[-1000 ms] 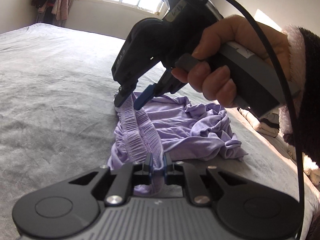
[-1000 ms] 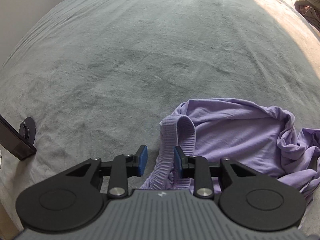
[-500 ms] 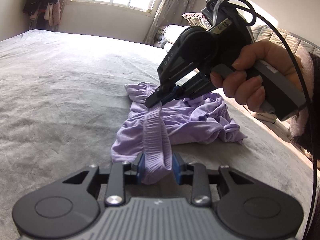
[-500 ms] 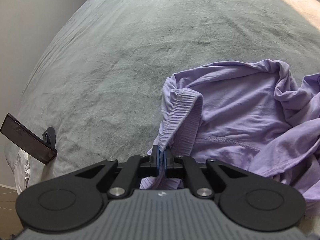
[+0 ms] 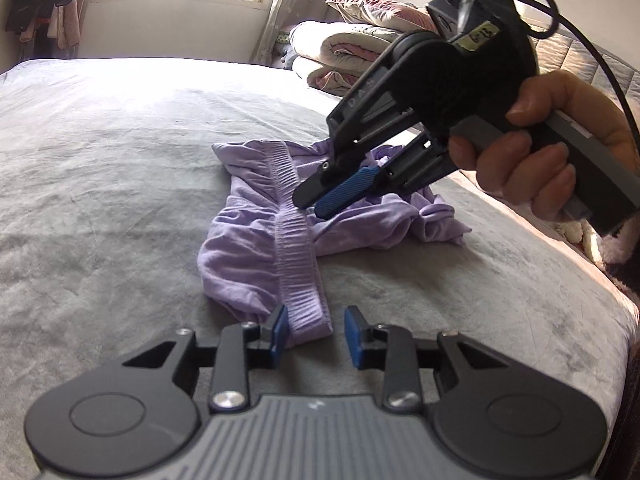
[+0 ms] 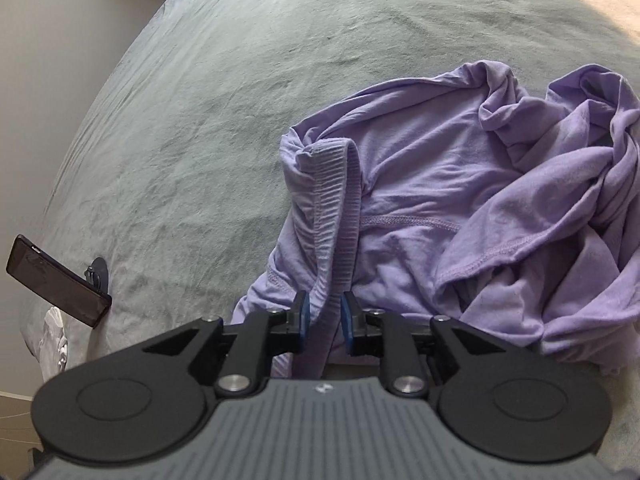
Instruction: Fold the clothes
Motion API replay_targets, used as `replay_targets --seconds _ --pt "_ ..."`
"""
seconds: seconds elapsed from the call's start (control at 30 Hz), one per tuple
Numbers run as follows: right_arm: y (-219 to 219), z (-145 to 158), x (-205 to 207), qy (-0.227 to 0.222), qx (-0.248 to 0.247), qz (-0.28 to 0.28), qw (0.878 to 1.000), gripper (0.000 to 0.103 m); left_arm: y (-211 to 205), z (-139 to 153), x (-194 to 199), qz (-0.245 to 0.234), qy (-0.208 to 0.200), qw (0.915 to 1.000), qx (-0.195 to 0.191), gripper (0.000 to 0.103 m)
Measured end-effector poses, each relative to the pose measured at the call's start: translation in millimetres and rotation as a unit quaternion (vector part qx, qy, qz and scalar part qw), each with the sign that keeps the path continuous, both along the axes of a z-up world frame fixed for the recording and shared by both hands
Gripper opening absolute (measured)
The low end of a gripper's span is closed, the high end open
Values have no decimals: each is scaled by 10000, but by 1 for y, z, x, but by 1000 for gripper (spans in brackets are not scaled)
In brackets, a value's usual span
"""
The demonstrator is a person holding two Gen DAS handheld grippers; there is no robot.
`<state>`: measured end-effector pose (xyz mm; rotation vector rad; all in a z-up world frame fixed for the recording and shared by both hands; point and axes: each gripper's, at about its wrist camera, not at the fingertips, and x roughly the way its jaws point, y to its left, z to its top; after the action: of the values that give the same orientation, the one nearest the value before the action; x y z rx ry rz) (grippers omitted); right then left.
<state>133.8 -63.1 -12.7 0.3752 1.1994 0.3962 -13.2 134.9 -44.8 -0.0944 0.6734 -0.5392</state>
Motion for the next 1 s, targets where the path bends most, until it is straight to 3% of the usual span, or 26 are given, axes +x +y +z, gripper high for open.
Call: replay_targets --seconds 0.13,0.27,0.3,0.33,0.4,0.57,0.73,0.9,0.97,1.0 --pt "0 -9 -19 119 451 47 9989 23 -4 0 -2 -27 -41 9999 93 30" --pt "10 -21 -26 70 413 83 9991 22 -8 1 -6 -33 -153 9996 222 30" --pt "11 -21 -27 49 470 77 9989 10 -9 2 -8 -23 -232 9994 267 31" --pt "11 -22 -28 33 544 68 9985 5 -8 3 -10 -11 -340 9989 323 32" --pt "7 -19 -29 -6 714 11 9974 3 -8 6 -14 -13 -528 9977 421 33" --pt "-9 -24 -28 154 568 -209 9981 3 -12 7 -19 -263 -753 9954 522 35" --pt "-14 -28 -33 284 633 -264 9972 14 -18 6 -20 -576 -850 9931 569 35" --pt "-21 -28 -38 381 838 -263 9954 17 -22 0 -16 -587 -652 9924 858 35" --pt "-23 -31 -40 430 952 -276 9941 26 -21 -1 -14 -575 -611 9927 867 35" --pt "-23 -33 -41 445 1049 -290 9931 39 -21 -1 -13 -569 -601 9930 847 35"
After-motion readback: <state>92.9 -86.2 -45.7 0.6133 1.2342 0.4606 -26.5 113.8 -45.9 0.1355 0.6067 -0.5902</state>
